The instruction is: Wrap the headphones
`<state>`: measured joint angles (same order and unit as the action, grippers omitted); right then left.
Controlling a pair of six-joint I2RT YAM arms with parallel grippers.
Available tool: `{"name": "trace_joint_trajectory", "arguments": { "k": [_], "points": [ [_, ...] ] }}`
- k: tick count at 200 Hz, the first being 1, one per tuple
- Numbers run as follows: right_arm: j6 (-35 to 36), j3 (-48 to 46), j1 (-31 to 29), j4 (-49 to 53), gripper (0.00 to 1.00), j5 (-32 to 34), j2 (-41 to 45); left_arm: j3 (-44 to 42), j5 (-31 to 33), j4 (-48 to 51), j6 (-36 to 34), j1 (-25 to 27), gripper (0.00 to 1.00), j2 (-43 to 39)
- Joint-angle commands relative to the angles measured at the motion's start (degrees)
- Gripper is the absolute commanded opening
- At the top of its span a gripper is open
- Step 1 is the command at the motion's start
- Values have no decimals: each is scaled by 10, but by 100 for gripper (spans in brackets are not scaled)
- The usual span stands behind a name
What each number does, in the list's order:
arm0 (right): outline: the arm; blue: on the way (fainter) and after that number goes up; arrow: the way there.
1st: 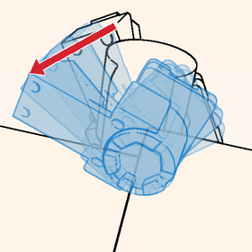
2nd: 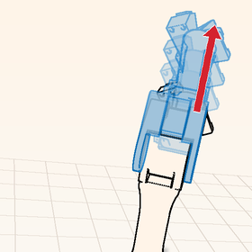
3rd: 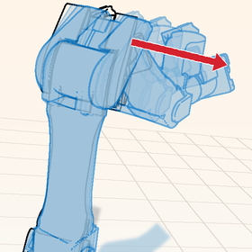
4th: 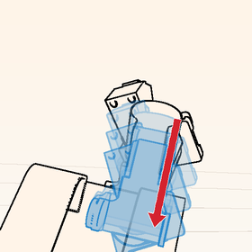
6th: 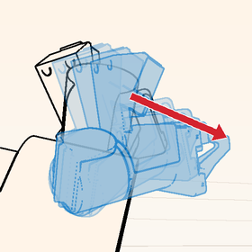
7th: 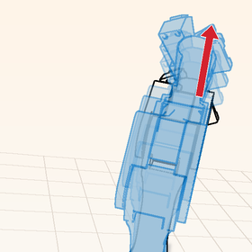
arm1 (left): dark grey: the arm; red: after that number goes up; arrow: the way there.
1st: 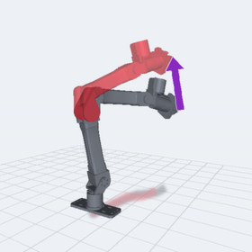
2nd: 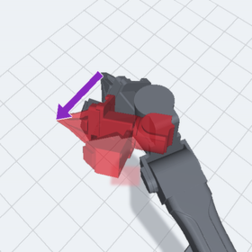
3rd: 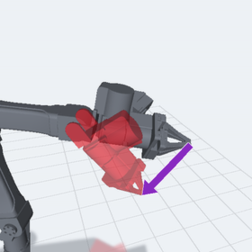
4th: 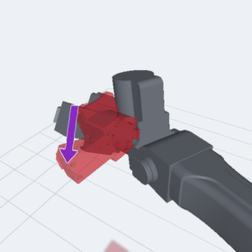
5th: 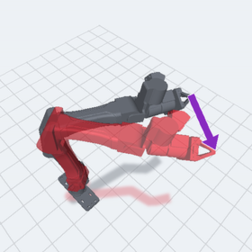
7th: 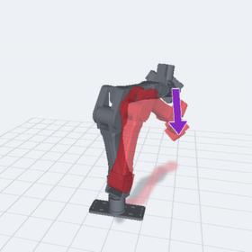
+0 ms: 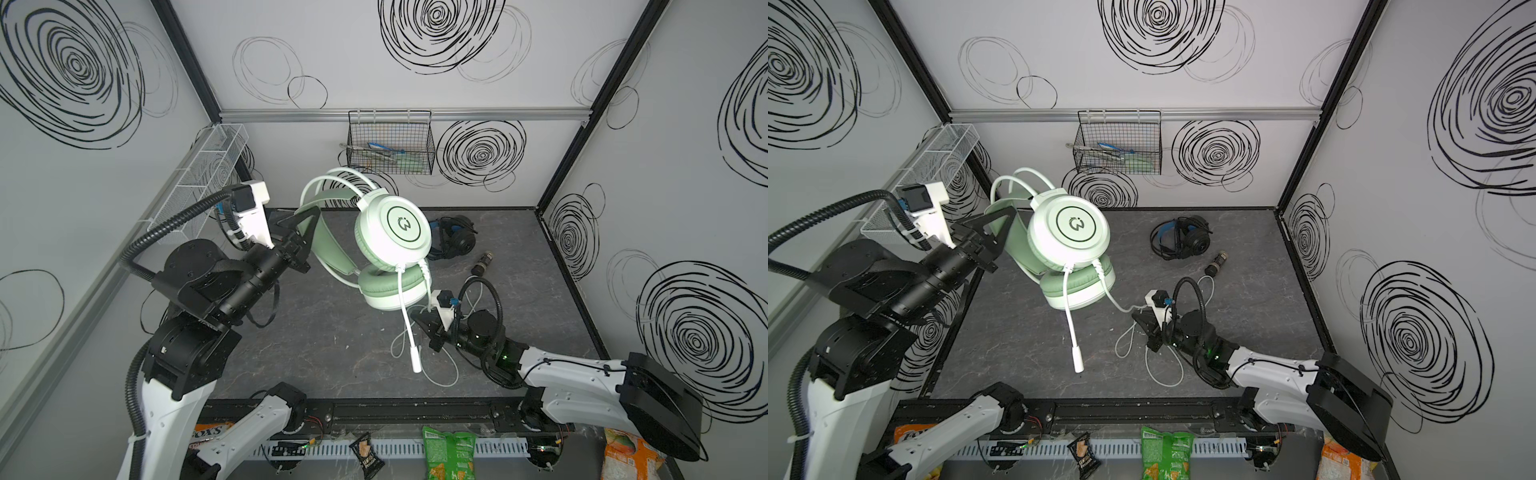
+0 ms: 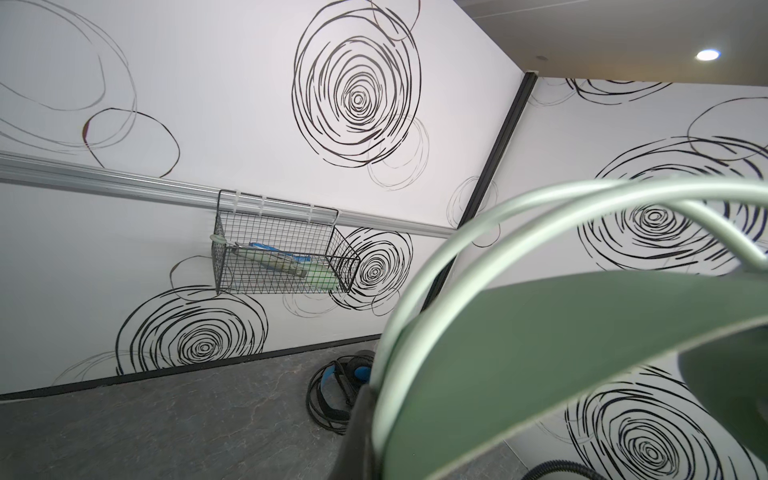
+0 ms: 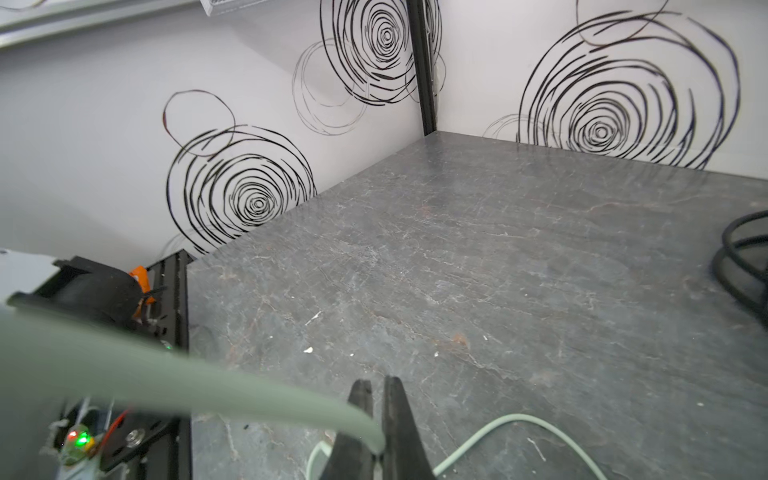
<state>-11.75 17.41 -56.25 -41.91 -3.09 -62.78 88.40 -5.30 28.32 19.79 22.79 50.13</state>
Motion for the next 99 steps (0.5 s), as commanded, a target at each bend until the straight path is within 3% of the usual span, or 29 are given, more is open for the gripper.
{"name": "trace_joint_trajectory", "arguments": {
  "k": [1,42,71,99],
  "points": [
    [4,8,-3,74,0,63,59,-2,67,-37,-22,3,0,-9],
    [84,54,-3,257,0,218,209,-108,208,-77,-105,-4,0,-28],
    [122,119,-3,360,0,298,265,-160,231,-97,-135,-26,0,-17],
    [158,201,-15,431,0,345,252,-208,232,-103,-160,-44,0,-11]
  ]
}}
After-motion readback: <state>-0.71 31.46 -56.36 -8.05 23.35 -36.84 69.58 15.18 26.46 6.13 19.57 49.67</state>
